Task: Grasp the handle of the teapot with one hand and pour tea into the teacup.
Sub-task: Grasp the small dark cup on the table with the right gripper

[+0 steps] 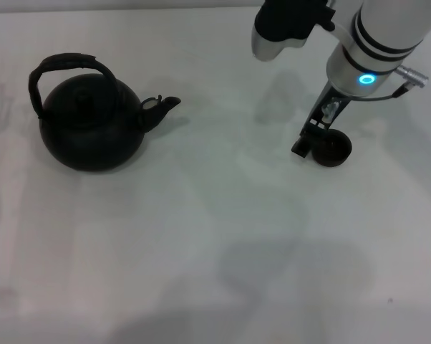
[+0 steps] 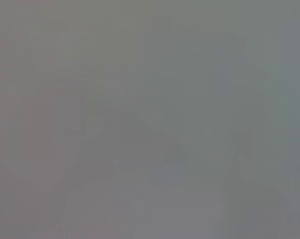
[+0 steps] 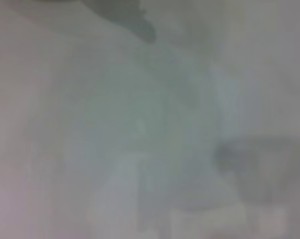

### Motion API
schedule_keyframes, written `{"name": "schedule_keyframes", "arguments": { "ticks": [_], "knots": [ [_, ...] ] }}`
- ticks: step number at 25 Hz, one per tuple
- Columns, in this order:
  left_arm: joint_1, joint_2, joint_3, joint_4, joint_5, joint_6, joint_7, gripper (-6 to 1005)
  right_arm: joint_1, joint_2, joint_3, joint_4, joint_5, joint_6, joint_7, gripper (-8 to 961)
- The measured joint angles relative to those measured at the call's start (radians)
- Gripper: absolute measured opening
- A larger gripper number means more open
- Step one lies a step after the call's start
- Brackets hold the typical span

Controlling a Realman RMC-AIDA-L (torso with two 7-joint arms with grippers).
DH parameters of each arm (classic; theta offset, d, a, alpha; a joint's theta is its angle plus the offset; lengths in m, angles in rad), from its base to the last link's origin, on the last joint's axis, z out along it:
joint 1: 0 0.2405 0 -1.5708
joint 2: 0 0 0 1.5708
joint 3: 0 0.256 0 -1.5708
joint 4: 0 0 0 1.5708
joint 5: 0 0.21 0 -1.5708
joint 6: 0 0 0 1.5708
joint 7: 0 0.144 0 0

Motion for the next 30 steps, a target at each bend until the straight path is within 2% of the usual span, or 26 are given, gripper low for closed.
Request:
{"name": "schedule_keyframes", "arguments": {
  "ticks": [13, 26, 30],
  "knots": [
    [-0.011, 0.000, 0.000, -0.005, 0.000, 0.000, 0.000, 829, -0.018, -0.005, 0.007, 0.063, -0.003, -0.005, 0.007, 814],
    [-0.011, 0.000, 0.000, -0.002, 0.000, 0.000, 0.000, 830, -0.029, -0.009, 0.011, 0.063, -0.010, 0.019, 0.003, 813],
    [-0.009, 0.000, 0.000, -0.004, 0.000, 0.000, 0.000, 830, -0.034, -0.011, 0.026, 0.026, -0.012, 0.020, 0.001, 812]
  ]
}}
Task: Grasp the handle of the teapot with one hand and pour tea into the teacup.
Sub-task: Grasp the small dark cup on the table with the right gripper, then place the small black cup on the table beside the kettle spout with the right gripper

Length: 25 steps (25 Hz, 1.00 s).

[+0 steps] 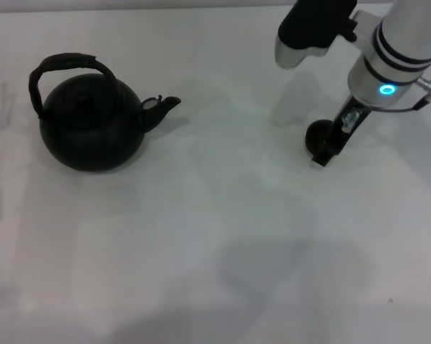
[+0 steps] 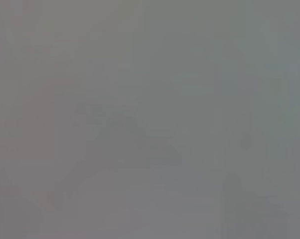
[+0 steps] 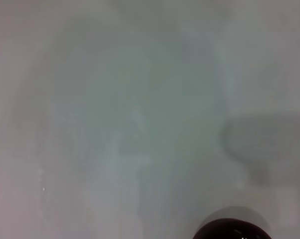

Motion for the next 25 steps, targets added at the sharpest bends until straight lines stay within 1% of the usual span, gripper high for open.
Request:
{"name": "schedule_keyframes", "arguments": {
  "ticks": [1, 4, 7, 9, 11, 12, 13, 14, 16, 19, 25],
  "knots": [
    [0.000, 0.000, 0.000, -0.001, 0.000, 0.000, 0.000, 830, 0.000, -0.001, 0.004, -0.007, -0.001, 0.004, 0.000, 812],
    [-0.001, 0.000, 0.000, -0.001, 0.000, 0.000, 0.000, 829, 0.009, -0.001, 0.007, -0.015, -0.005, 0.016, -0.002, 763],
    [-0.001, 0.000, 0.000, -0.002, 0.000, 0.000, 0.000, 829, 0.037, 0.004, -0.001, -0.032, -0.002, 0.023, -0.017, 715],
    [-0.003, 0.000, 0.000, -0.002, 0.000, 0.000, 0.000, 829, 0.071, 0.009, -0.040, -0.043, 0.023, 0.017, -0.025, 715],
    [-0.006, 0.000, 0.000, 0.001, 0.000, 0.000, 0.000, 829, 0.118, 0.010, -0.109, -0.039, 0.064, 0.002, -0.025, 715],
    [-0.007, 0.000, 0.000, 0.003, 0.000, 0.000, 0.000, 829, 0.167, 0.010, -0.181, -0.022, 0.113, -0.019, -0.024, 715],
    [-0.007, 0.000, 0.000, 0.004, 0.001, 0.000, 0.000, 829, 0.188, 0.010, -0.217, -0.013, 0.137, -0.028, -0.024, 715],
    [-0.007, 0.000, 0.000, 0.004, 0.001, 0.000, 0.000, 829, 0.188, 0.010, -0.217, -0.013, 0.137, -0.028, -0.024, 715],
    [-0.007, 0.000, 0.000, 0.005, 0.001, 0.000, 0.000, 830, 0.221, 0.010, -0.277, -0.004, 0.190, -0.049, -0.027, 715],
    [-0.008, -0.001, 0.000, 0.006, 0.001, 0.000, 0.000, 830, 0.251, 0.010, -0.335, 0.005, 0.243, -0.070, -0.038, 715],
    [-0.009, -0.002, 0.000, 0.008, 0.004, 0.000, 0.000, 830, 0.286, 0.011, -0.388, 0.086, 0.340, -0.103, -0.089, 715]
  ]
}}
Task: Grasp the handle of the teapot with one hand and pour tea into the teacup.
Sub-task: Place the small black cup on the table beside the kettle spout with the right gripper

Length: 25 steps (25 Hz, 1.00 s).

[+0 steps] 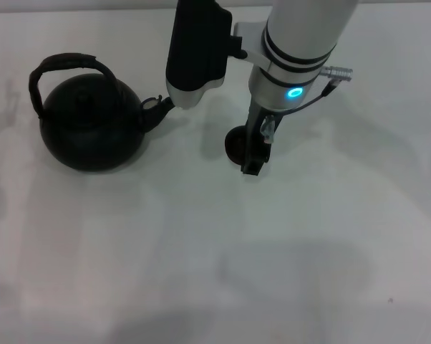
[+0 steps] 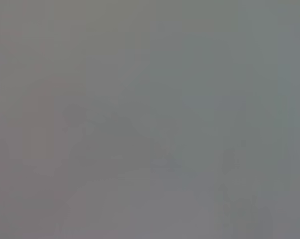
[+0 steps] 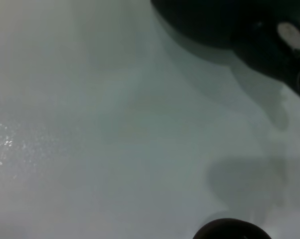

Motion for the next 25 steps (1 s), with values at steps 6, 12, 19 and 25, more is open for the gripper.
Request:
{"name": "schedule_keyframes", "arguments": {
  "ticks": [6, 12, 19, 25],
  "knots": [
    [0.001, 0.000, 0.000, 0.008, -0.001, 0.000, 0.000, 829, -0.003, 0.000, -0.061, 0.023, 0.094, -0.074, -0.053, 715],
    [-0.002, 0.000, 0.000, 0.009, -0.002, 0.000, 0.000, 830, -0.006, 0.000, -0.100, 0.040, 0.118, -0.110, -0.056, 715],
    [-0.007, 0.000, 0.000, 0.010, -0.004, -0.013, 0.000, 829, -0.018, 0.000, -0.103, 0.065, 0.128, -0.120, -0.065, 714],
    [-0.009, 0.000, 0.000, 0.011, 0.001, -0.014, 0.000, 830, -0.029, 0.000, -0.103, 0.066, 0.130, -0.120, -0.066, 714]
  ]
}}
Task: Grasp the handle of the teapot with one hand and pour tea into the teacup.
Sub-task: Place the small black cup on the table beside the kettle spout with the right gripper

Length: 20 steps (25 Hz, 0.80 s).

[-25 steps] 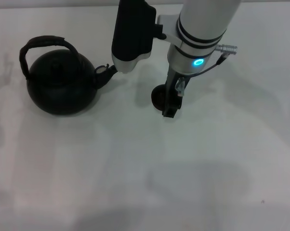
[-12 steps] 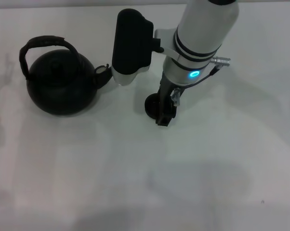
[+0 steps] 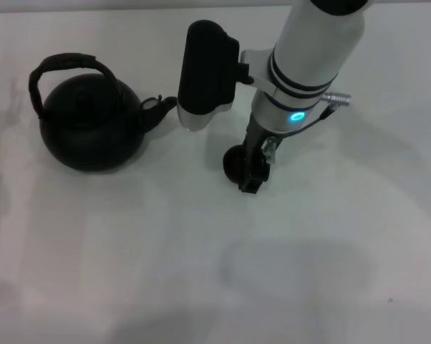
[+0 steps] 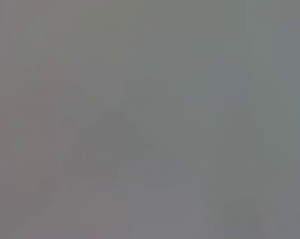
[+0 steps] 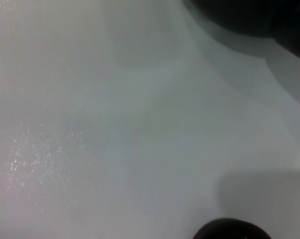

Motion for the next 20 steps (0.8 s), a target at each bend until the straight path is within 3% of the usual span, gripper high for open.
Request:
{"name": "schedule_keyframes", "arguments": {
  "ticks": [20],
  "knots": [
    [0.008, 0.000, 0.002, 0.003, 0.005, 0.010, 0.000, 829, -0.021, 0.000, -0.012, -0.014, 0.002, -0.002, -0.001, 714]
  ]
}}
